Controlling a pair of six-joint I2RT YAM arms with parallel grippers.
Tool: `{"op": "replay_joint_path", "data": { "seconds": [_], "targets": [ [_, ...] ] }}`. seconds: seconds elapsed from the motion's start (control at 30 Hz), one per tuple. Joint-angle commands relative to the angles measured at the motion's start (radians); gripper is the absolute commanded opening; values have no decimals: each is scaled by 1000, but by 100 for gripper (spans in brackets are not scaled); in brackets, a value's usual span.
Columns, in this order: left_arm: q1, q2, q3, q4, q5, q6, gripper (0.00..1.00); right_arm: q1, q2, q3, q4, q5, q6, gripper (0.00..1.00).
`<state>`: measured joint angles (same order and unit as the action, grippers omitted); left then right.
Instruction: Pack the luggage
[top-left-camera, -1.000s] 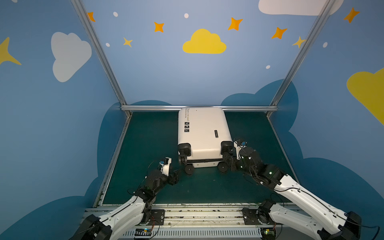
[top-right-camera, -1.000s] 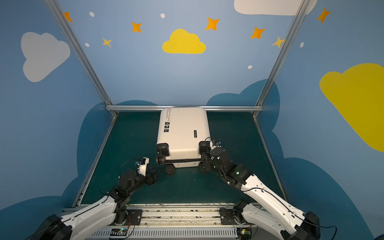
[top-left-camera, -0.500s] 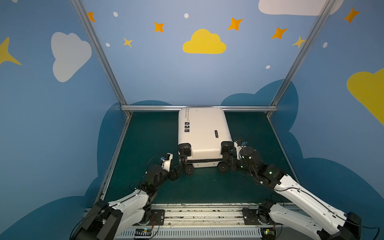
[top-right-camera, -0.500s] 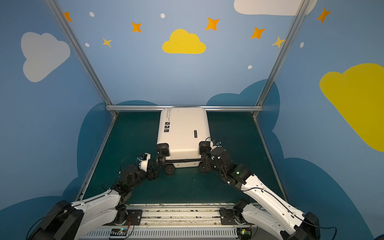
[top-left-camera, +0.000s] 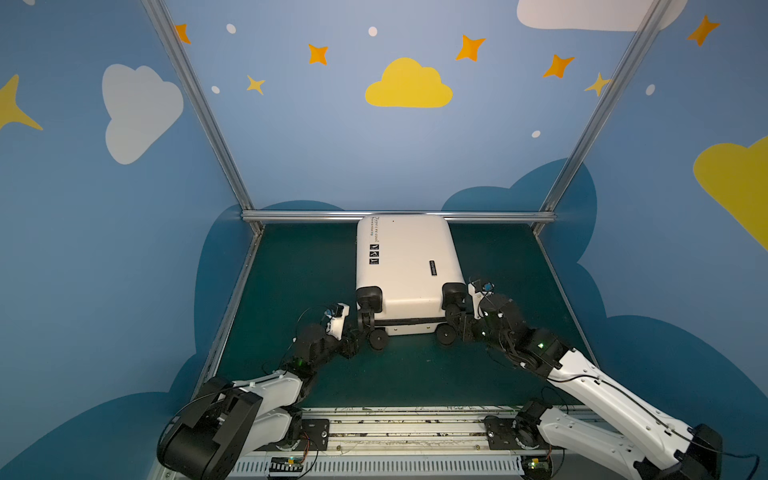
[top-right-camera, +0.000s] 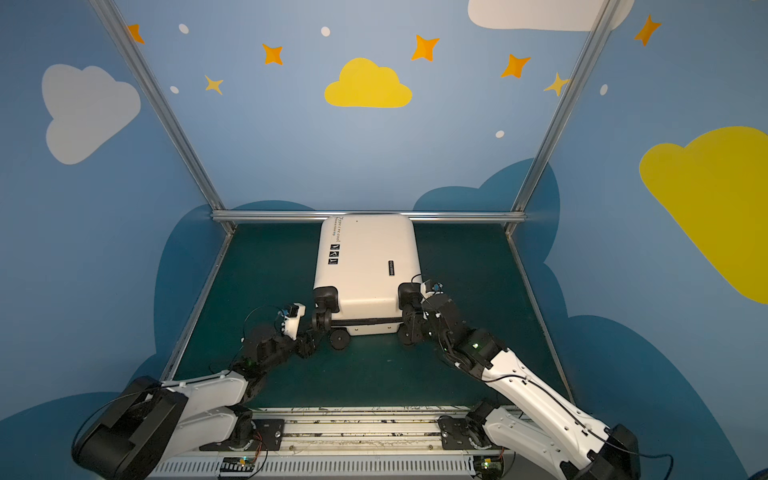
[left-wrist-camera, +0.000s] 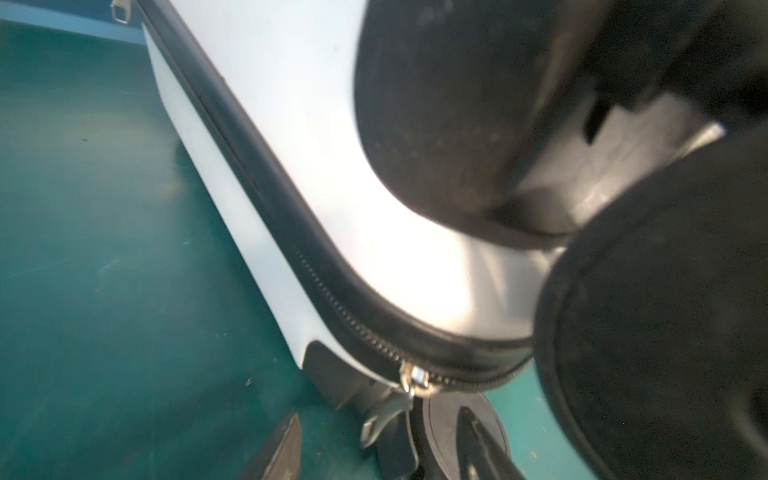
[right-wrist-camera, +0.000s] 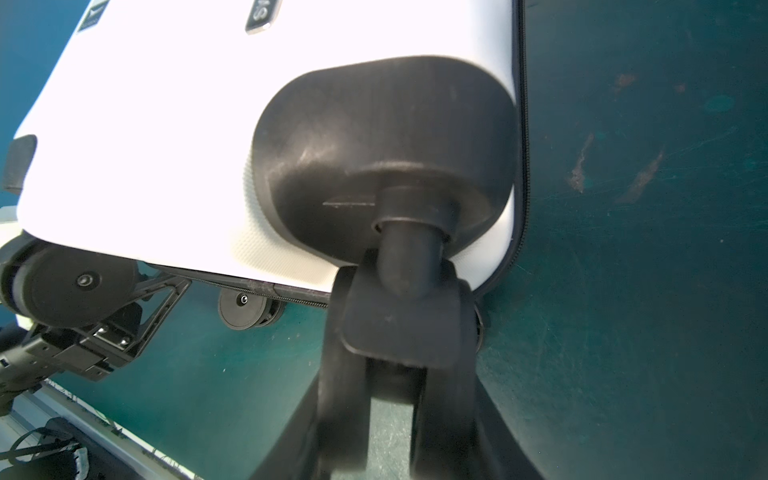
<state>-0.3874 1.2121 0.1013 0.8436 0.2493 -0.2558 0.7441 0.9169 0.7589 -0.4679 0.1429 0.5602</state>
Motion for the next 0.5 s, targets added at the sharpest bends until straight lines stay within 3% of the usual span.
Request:
{"op": "replay_joint_path", "data": {
  "seconds": [0.0,0.27,0.47],
  "targets": [
    [7,22,24,76,34,0,55,4,-9,5,55,-46,-46,0],
    [19,29,36,88,63,-3,41,4,-12,8,43,-43,-46,0],
    [21,35,37,82,59,0,38,5,-12,8,42,-43,-45,0]
  ]
}}
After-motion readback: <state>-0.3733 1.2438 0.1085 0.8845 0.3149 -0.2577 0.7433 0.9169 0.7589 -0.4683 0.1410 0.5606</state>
